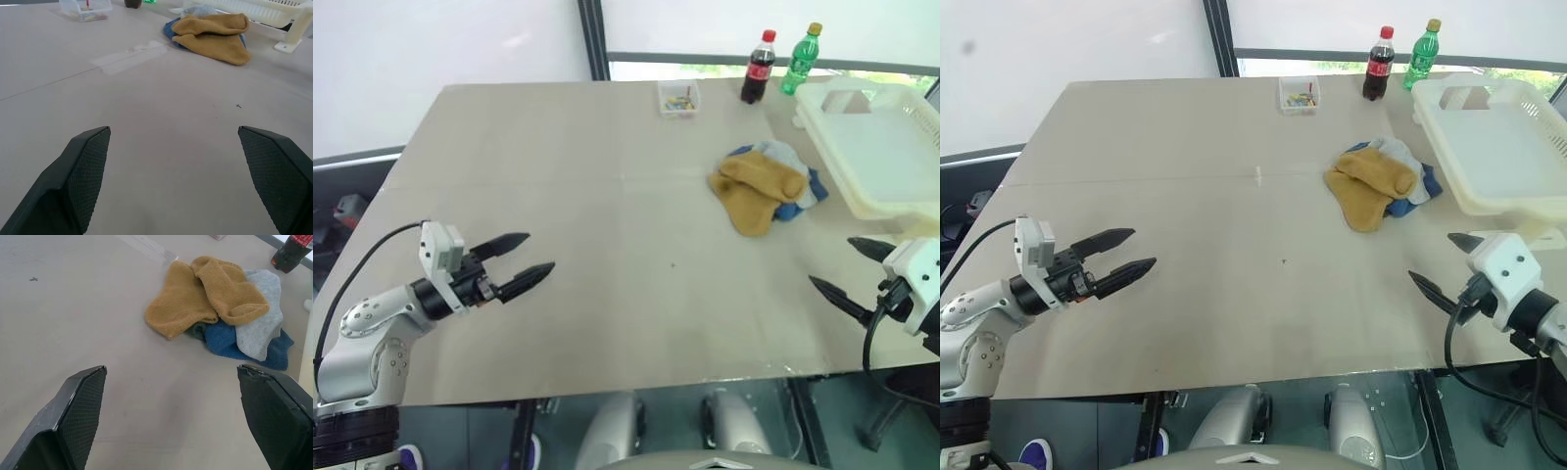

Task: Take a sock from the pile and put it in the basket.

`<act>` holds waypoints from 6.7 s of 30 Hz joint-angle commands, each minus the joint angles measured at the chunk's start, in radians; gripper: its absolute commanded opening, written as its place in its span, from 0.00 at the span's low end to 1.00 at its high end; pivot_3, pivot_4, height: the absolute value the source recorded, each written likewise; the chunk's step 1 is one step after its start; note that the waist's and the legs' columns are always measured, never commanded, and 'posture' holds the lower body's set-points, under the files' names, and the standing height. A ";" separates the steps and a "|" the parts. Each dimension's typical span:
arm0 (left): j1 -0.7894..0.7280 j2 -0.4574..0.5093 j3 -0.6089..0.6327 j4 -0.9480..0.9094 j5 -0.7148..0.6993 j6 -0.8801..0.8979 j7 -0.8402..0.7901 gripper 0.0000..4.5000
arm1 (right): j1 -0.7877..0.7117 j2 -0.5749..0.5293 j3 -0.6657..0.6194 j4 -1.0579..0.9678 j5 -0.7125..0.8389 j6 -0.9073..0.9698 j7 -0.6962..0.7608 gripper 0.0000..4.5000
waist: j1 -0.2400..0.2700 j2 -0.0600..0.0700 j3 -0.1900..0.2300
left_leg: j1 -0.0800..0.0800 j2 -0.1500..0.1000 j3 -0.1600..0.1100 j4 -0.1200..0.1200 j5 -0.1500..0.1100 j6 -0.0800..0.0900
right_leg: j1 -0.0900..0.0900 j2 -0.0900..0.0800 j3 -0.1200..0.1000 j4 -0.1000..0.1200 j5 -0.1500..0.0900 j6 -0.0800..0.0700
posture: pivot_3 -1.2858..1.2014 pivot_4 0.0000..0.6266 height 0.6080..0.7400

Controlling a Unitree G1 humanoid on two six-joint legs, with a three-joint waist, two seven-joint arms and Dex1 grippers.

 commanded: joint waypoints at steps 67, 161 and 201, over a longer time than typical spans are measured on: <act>-0.075 -0.253 -0.211 -0.318 0.020 0.008 0.290 1.00 | -1.232 0.353 0.675 1.522 -0.680 -0.664 -0.466 0.19 | -0.034 0.000 0.000 | -0.014 -0.001 0.007 0.002 0.004 -0.006 | -0.019 0.006 0.004 0.004 0.000 0.000 | 0.52 0.24 1.00; -0.082 -0.106 -0.221 -0.163 0.033 0.270 0.217 1.00 | -0.605 0.251 0.758 0.294 -0.306 0.046 0.005 0.60 | -0.005 0.000 0.000 | -0.014 -0.001 0.001 0.002 0.004 -0.006 | -0.018 0.006 0.001 0.005 0.000 0.000 | 0.52 0.24 1.00; -0.598 0.231 -0.213 0.193 -0.122 0.534 -0.250 0.00 | -0.078 0.116 0.331 -0.163 -0.053 0.029 -0.083 0.98 | 0.003 -0.001 -0.001 | -0.012 -0.002 -0.001 0.004 0.004 -0.006 | -0.013 0.008 -0.001 0.004 0.000 0.000 | 0.52 0.24 1.00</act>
